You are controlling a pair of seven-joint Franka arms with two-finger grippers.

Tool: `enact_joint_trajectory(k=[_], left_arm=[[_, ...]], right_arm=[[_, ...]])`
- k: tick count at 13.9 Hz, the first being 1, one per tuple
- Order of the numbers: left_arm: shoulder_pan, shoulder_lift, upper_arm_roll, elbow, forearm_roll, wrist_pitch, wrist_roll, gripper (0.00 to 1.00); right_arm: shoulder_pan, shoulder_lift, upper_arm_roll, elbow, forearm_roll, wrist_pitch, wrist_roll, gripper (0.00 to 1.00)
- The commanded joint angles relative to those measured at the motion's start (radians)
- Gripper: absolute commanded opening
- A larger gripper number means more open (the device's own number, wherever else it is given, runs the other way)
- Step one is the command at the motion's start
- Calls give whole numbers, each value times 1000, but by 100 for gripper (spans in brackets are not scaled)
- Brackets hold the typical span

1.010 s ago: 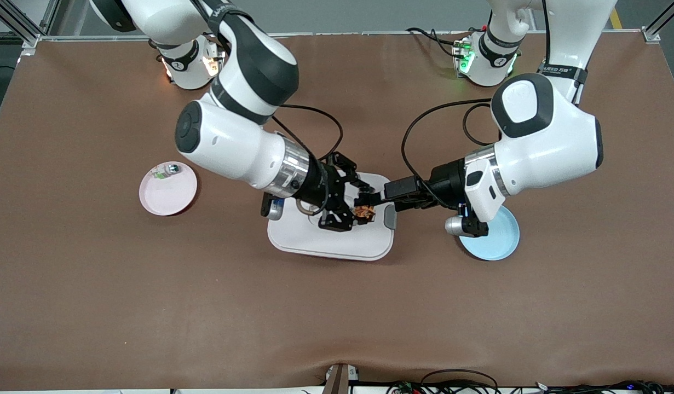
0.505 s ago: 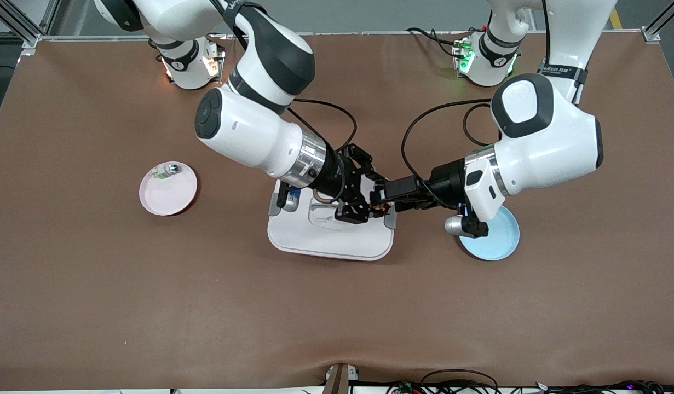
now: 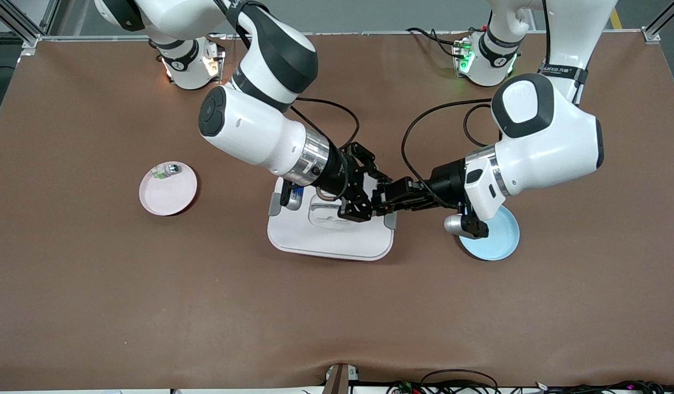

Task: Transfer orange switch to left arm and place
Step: 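Carry the switch over the box toward the left gripper, then close the left gripper on the switch and open the right gripper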

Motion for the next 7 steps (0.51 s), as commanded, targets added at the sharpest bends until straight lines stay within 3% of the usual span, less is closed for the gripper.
enact_joint_trajectory(k=[1,3,5,7], left_arm=[[2,-1,-2,-1,-10,7,-3,0],[5,-3,-2,-1,-10,6,-1,0],[12,-6,0,-2,-8,3,-3,0],[16,-12,2,-5,-8,-3,-1,0]], right_arm=[[6,20,-2,45,10,1,21,0],[5,18,-3,45,10,0,19,0],[2,17,-7,45,9,-6,19,99],[-5,14,-7,43,9,-9,19,100]])
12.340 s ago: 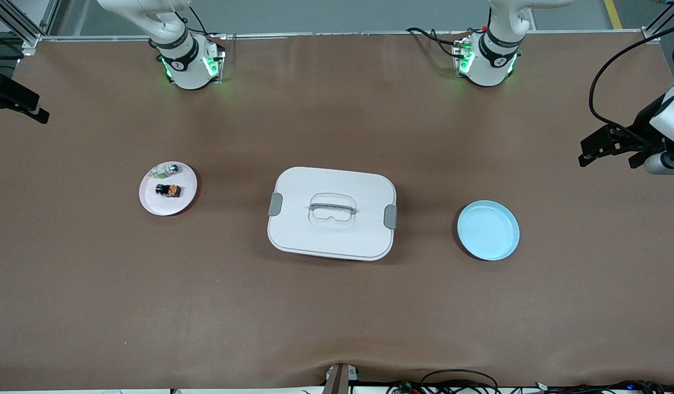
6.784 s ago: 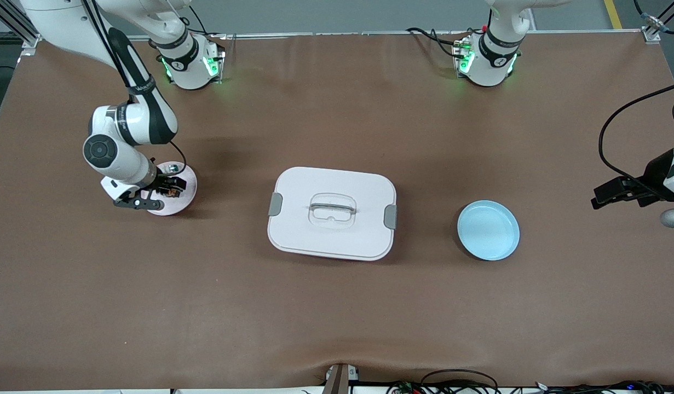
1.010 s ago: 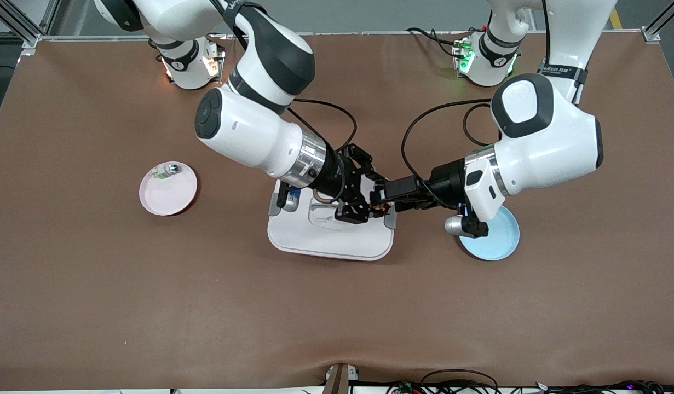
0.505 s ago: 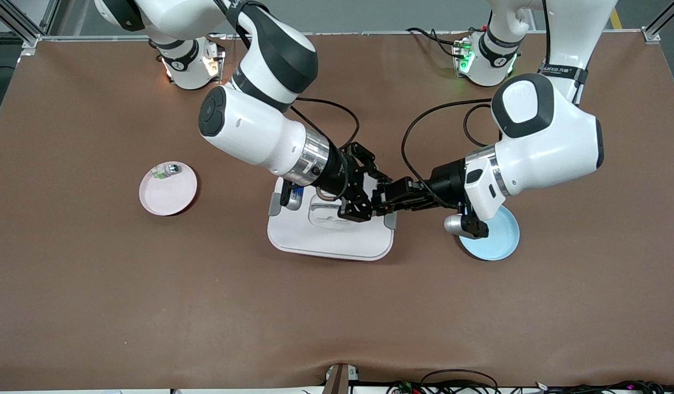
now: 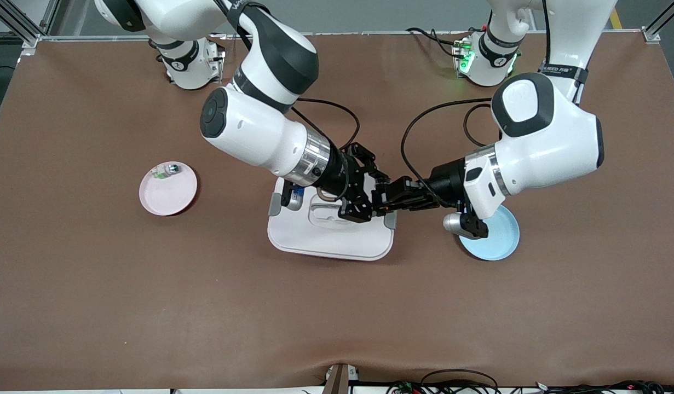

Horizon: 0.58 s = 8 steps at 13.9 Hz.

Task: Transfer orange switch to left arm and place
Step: 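Close the left gripper on the switch and open the right gripper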

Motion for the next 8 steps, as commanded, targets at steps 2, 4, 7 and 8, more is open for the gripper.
enact_joint_trajectory(k=[2,4,7,8], left_arm=[[30,-15,8,-2,-6,-57,-7,0],[51,-33,8,-1,52,-95,-8,0],[85,-87,9,-1,211,-153,-13,0],[105,-102,9,-1,251,-178,-13,0]], right_arm=[[-12,12,-4,39,5,-13,14,100],[-21,10,-10,39,1,-45,-2,100],[-84,4,-8,39,-4,-172,-112,100],[-101,-2,-8,39,-28,-212,-165,100]])
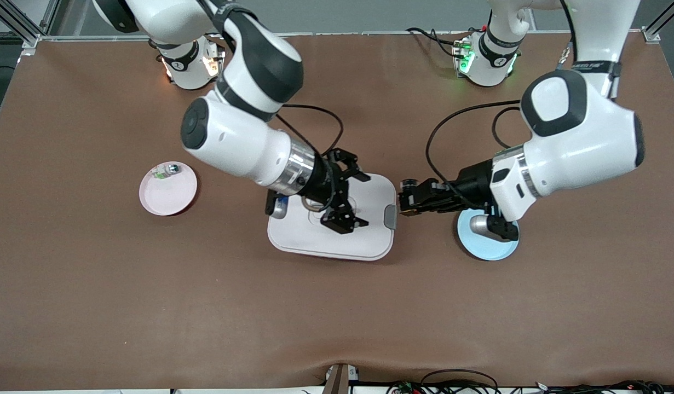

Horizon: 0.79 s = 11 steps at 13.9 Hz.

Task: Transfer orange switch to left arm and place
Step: 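Close the left gripper on the switch and open the right gripper, then carry the switch to the blue plate while the right gripper withdraws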

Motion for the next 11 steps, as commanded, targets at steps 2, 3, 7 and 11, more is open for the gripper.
enact_joint_trajectory(k=[2,3,7,11], left_arm=[[70,-79,3,-10,144,-123,-6,0],[92,-96,3,-10,190,-152,-1,0],[151,-122,4,-20,368,-169,-10,0],[212,-116,3,-101,525,-165,-4,0]], right_arm=[[-81,-11,9,24,-56,-151,-154,100],[-105,-21,11,24,-56,-194,-199,100],[-223,-111,8,24,-73,-458,-499,100],[-270,-162,9,22,-248,-700,-837,100]])
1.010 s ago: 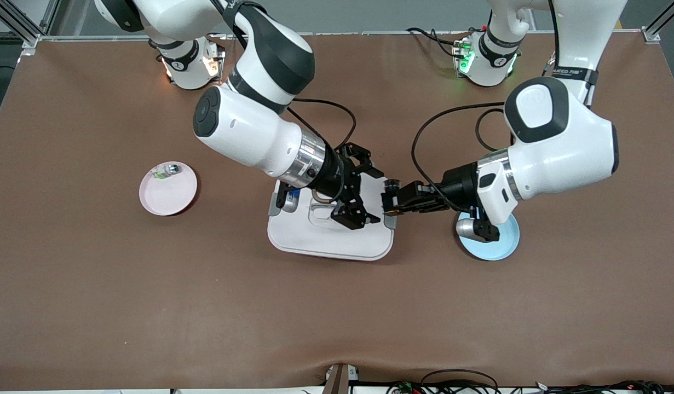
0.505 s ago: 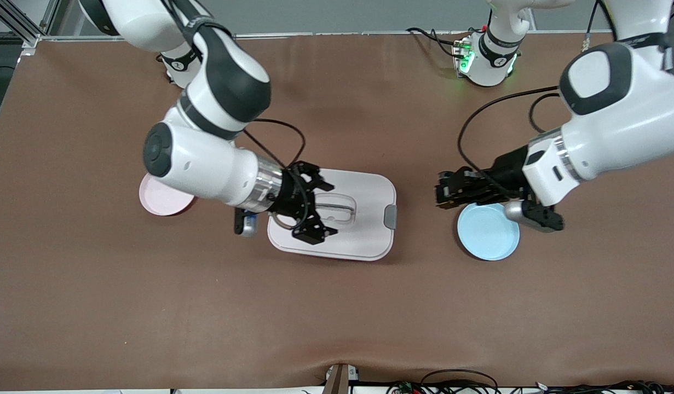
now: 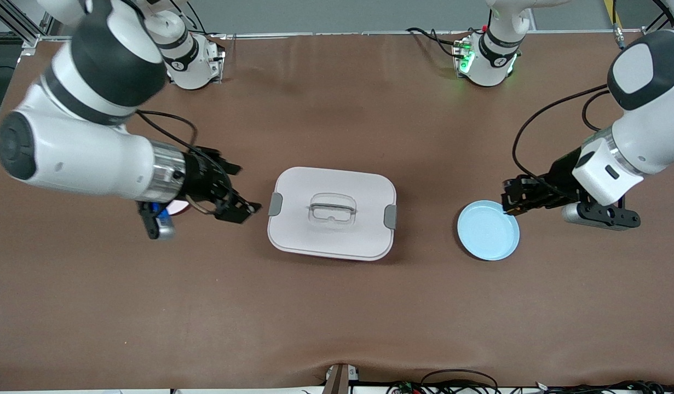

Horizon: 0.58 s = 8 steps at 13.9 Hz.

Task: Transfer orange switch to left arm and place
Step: 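Carry the switch to the blue plate while the right gripper withdraws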

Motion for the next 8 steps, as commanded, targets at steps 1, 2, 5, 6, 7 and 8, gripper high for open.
enact_joint_trajectory(k=[1,2,5,6,7,8], left_arm=[[36,-5,-5,-65,77,10,-1,0],[43,12,-5,-76,94,33,-2,0],[63,44,-3,-127,117,122,-16,0],[69,46,-3,-150,117,153,-19,0],[69,63,-2,-164,131,175,-24,0],[68,81,-3,-165,166,178,-57,0]], right_arm=[[-6,-32,14,-17,-132,-94,-201,100],[-6,-38,14,-19,-176,-125,-273,100],[-17,-80,14,-22,-275,-195,-501,100],[-29,-92,17,-23,-319,-209,-604,100],[-31,-107,17,-25,-385,-217,-720,100],[-31,-120,18,-27,-443,-232,-805,100]])
